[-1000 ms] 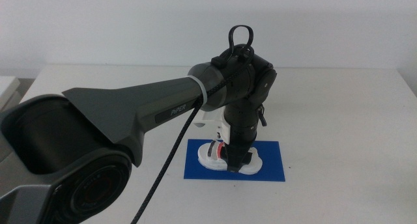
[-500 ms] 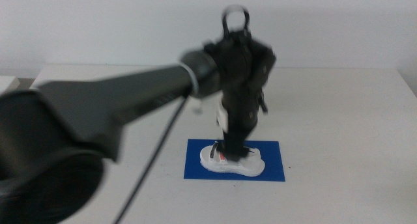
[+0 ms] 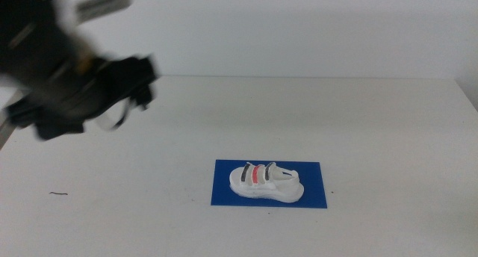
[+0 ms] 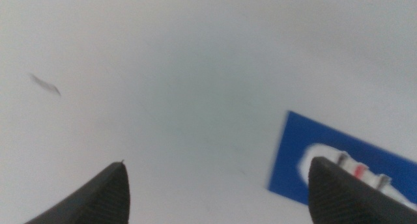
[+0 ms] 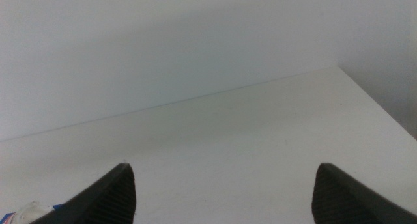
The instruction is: Use one arm to grab the shoe from the table and place it on the mat.
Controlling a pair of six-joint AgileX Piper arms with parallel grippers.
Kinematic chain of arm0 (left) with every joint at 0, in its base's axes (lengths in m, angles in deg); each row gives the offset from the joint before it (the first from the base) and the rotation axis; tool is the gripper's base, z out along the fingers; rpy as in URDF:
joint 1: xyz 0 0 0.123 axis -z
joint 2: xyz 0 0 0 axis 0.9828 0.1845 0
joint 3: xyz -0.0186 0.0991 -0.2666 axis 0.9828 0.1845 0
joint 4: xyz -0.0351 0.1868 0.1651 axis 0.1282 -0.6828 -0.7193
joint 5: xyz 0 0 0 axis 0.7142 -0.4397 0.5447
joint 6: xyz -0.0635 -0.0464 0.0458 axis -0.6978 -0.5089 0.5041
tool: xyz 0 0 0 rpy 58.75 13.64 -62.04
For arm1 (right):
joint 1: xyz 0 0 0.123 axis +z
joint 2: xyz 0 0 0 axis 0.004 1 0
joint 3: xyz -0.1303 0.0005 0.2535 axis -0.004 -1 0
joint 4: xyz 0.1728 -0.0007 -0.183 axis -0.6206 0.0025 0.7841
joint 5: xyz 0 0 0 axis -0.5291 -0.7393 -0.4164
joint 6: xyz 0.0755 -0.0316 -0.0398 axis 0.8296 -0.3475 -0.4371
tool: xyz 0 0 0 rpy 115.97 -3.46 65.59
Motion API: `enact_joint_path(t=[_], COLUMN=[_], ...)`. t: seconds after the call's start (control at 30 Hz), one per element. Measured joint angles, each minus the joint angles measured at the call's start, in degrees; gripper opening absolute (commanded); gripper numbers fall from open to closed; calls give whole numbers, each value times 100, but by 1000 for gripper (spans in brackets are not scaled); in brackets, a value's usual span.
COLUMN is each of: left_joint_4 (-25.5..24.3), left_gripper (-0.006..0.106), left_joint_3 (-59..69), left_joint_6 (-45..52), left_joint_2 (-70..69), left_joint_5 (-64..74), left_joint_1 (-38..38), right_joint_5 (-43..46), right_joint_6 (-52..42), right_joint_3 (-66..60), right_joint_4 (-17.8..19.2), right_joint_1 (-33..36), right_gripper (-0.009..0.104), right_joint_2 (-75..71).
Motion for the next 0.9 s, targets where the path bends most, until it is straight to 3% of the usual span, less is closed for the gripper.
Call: enact_joint_path(t=[0.2, 0.43, 0.67, 0.9], left_joint_4=[499, 813, 2477, 2711], left_gripper=[94, 94, 94, 94], left_joint_3=[2548, 3789, 4971, 6386], left_joint_6=[1937, 3154, 6101, 6549], left_joint_2=[-2029, -3997, -5136, -6762], left_joint_5=[-3240, -3773, -5162, -6191], left_joint_1=[-1172, -1550, -1779, -2434], right_joint_5=[0, 0, 0, 0], right_joint_6=[0, 0, 0, 0], right_joint_3=[0, 0, 0, 0], right_joint_4=[0, 0, 0, 0], right_joint_1=[0, 0, 0, 0], right_gripper=[79, 79, 79, 79], right_joint_2=[0, 0, 0, 0])
